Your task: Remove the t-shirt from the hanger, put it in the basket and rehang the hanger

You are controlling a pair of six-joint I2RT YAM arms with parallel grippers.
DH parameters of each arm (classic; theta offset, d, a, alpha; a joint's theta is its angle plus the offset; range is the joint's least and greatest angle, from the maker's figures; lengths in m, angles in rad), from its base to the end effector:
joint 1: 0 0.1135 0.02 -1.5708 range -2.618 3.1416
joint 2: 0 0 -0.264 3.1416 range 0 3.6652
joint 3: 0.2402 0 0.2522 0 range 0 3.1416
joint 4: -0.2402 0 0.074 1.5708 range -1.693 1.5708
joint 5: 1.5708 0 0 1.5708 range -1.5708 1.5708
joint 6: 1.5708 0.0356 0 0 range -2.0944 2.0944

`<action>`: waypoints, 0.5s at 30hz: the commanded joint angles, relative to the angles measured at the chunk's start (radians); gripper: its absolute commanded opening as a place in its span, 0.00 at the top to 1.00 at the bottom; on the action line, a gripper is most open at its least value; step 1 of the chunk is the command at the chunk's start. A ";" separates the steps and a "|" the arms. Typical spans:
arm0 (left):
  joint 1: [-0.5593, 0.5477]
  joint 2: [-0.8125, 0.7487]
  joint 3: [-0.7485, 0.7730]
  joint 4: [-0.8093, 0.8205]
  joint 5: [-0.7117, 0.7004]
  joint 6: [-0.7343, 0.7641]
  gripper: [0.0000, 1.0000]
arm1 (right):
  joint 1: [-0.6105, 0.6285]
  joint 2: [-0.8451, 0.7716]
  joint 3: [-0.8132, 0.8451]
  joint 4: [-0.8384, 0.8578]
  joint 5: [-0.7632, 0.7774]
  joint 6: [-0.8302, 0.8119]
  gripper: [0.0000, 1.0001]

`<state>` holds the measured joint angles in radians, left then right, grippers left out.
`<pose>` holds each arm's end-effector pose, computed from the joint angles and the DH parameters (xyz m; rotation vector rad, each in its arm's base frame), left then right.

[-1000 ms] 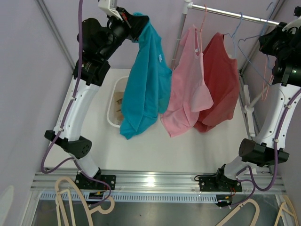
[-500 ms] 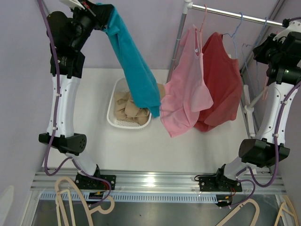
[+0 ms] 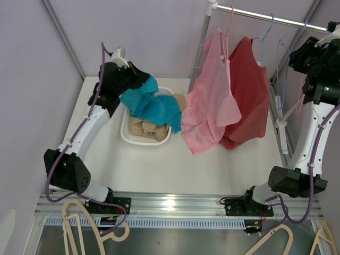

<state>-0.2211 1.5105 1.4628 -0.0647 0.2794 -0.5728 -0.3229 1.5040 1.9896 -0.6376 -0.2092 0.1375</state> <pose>0.3483 -0.0883 0.4131 -0.0889 1.7459 -0.8241 0.2855 -0.0877 0.5278 0.2405 1.7027 0.0429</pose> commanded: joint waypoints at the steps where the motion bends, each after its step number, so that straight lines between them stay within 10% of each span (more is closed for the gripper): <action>1: -0.069 -0.105 -0.088 0.094 -0.066 0.013 0.99 | -0.002 -0.051 0.052 0.024 0.031 0.017 0.66; 6: -0.181 -0.168 -0.294 0.095 -0.172 0.056 0.99 | -0.002 -0.050 0.130 -0.026 0.053 0.027 0.20; 15: -0.181 0.022 -0.411 0.012 -0.092 -0.133 0.99 | 0.080 -0.064 0.201 -0.053 0.005 0.039 0.16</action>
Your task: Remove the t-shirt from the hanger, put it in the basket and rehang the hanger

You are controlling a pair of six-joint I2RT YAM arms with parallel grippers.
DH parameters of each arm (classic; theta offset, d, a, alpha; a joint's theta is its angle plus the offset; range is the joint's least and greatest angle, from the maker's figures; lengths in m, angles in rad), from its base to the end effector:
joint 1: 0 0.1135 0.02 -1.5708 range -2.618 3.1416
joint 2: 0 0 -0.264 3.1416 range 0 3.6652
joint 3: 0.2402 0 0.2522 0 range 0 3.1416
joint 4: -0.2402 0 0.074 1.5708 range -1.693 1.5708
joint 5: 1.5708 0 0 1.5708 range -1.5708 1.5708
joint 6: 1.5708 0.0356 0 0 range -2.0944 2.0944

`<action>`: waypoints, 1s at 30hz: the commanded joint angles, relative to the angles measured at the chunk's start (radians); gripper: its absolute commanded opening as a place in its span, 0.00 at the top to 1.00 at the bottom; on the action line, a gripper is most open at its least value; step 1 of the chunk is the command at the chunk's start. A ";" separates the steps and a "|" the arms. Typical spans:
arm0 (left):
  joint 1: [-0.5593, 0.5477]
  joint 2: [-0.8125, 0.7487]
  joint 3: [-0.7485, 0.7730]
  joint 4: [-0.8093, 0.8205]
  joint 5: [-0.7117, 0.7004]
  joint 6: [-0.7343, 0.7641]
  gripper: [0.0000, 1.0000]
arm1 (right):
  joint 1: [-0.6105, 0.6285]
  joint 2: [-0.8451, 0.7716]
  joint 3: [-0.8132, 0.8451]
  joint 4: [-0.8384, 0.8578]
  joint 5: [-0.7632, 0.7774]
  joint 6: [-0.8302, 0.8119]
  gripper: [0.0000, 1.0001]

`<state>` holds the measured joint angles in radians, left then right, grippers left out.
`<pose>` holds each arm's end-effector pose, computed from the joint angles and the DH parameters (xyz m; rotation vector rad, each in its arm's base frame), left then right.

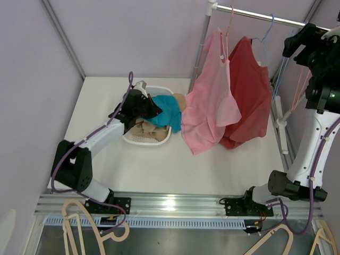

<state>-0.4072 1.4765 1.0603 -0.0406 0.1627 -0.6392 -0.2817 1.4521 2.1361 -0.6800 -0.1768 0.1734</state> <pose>0.3112 -0.1405 0.2840 -0.1383 2.1169 -0.8089 0.2416 -0.0634 0.5774 0.2168 1.5520 0.0533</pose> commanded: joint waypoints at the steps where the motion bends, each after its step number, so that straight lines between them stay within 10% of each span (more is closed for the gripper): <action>1: 0.007 0.092 0.004 -0.022 0.031 -0.073 0.99 | 0.059 0.013 0.070 -0.027 -0.038 -0.003 0.16; 11: 0.111 0.369 0.067 0.034 0.330 -0.180 0.93 | 0.151 0.122 0.096 -0.079 -0.107 -0.009 0.23; 17: 0.110 0.360 0.072 0.030 0.270 -0.134 0.36 | 0.167 0.157 0.099 -0.079 -0.096 -0.011 0.23; 23: 0.090 0.185 0.047 0.021 0.209 -0.102 0.03 | 0.185 0.185 0.094 -0.075 -0.067 -0.026 0.25; 30: -0.010 -0.050 0.113 -0.100 -0.012 0.011 0.00 | 0.196 0.200 0.074 -0.058 -0.061 -0.043 0.33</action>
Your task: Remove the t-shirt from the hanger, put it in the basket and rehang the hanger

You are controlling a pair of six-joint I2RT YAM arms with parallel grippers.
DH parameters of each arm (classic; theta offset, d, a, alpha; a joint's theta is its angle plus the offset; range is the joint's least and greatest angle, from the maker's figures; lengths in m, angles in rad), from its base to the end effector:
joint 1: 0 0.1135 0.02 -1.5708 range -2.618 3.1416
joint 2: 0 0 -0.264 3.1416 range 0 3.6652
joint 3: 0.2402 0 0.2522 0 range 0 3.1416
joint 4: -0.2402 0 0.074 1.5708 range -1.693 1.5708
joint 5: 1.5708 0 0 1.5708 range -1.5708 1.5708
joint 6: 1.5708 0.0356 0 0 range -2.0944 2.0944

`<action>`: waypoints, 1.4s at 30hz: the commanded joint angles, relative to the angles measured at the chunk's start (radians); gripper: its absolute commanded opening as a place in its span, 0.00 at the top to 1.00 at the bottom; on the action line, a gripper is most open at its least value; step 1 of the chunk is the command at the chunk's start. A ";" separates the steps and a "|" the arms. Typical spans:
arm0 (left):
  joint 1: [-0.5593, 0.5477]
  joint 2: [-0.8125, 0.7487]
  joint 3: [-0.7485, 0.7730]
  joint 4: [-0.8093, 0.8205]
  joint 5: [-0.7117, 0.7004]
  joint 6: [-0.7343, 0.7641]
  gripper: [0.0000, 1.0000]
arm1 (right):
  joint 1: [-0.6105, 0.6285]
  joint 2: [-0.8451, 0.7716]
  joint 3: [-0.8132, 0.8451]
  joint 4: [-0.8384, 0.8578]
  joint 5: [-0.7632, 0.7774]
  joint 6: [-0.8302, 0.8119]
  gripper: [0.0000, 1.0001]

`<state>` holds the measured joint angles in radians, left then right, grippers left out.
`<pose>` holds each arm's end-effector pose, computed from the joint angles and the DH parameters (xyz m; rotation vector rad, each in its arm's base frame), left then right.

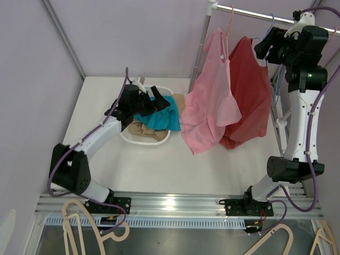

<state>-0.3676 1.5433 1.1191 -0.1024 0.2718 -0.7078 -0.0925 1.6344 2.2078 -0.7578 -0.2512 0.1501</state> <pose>0.3272 -0.1363 0.2768 -0.2027 2.2069 -0.9105 0.3161 -0.0204 0.5404 0.0295 1.7564 0.2623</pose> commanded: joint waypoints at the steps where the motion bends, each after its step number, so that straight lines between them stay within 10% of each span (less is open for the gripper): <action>1: -0.062 -0.144 0.056 -0.042 -0.179 0.094 0.01 | 0.008 0.019 0.000 0.021 0.016 -0.020 0.34; 11: -0.188 -0.397 -0.084 0.095 -0.356 0.251 0.00 | 0.014 0.054 0.010 0.022 0.036 -0.030 0.42; 21: -0.200 -0.430 -0.067 0.081 -0.398 0.294 0.01 | 0.022 0.088 0.030 0.023 0.047 -0.018 1.00; 30: -0.327 -0.454 -0.090 0.242 -0.249 0.504 0.01 | 0.036 0.094 0.119 0.037 0.047 -0.007 1.00; 42: -0.487 -0.445 -0.054 0.267 -0.434 0.672 0.01 | 0.045 0.021 0.142 0.031 0.090 -0.053 1.00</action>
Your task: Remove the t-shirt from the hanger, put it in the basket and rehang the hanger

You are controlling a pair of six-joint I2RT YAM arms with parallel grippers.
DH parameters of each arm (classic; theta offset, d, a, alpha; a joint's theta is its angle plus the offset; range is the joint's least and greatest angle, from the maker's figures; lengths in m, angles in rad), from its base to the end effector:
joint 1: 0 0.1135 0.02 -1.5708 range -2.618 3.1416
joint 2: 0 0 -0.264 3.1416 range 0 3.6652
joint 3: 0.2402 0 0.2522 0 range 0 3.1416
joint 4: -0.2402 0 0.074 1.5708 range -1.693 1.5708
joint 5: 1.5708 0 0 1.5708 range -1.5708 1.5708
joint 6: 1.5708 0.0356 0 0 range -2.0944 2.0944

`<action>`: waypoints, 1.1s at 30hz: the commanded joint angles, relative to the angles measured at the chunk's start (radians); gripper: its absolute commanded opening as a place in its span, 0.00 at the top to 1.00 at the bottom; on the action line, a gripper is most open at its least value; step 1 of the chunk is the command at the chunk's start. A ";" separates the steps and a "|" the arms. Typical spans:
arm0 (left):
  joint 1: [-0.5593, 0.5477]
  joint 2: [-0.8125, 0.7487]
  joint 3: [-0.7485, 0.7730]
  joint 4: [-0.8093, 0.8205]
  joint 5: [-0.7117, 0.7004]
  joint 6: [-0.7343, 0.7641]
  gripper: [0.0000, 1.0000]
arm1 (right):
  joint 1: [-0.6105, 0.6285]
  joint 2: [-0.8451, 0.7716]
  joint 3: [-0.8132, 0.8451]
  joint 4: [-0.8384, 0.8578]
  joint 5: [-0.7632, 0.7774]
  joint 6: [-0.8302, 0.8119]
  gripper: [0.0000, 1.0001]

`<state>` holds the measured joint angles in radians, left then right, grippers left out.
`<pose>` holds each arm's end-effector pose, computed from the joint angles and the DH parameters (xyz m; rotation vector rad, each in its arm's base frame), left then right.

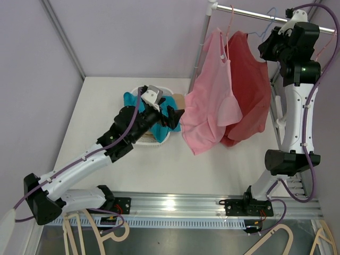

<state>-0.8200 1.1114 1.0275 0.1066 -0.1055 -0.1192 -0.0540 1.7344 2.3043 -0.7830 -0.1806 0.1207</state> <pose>0.1811 -0.1886 0.3919 0.4633 1.5168 -0.6586 0.3433 -0.0122 0.5336 0.0258 1.7850 0.2090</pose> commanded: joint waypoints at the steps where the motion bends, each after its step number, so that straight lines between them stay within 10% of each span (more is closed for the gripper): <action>1: -0.068 -0.013 0.036 0.079 -0.072 0.105 0.00 | 0.006 -0.107 0.023 0.056 0.021 -0.026 1.00; 13: -0.274 0.007 0.060 0.177 -0.287 0.366 0.01 | 0.016 -0.320 -0.117 0.071 0.066 -0.003 1.00; 33: -0.751 0.332 0.114 0.669 -0.516 0.779 0.01 | 0.230 -0.573 -0.384 -0.041 0.619 0.327 1.00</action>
<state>-1.5414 1.3876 1.0874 0.6025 -0.5495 0.5575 0.1585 1.1957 1.9163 -0.8444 0.3462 0.3882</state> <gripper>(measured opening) 0.994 0.021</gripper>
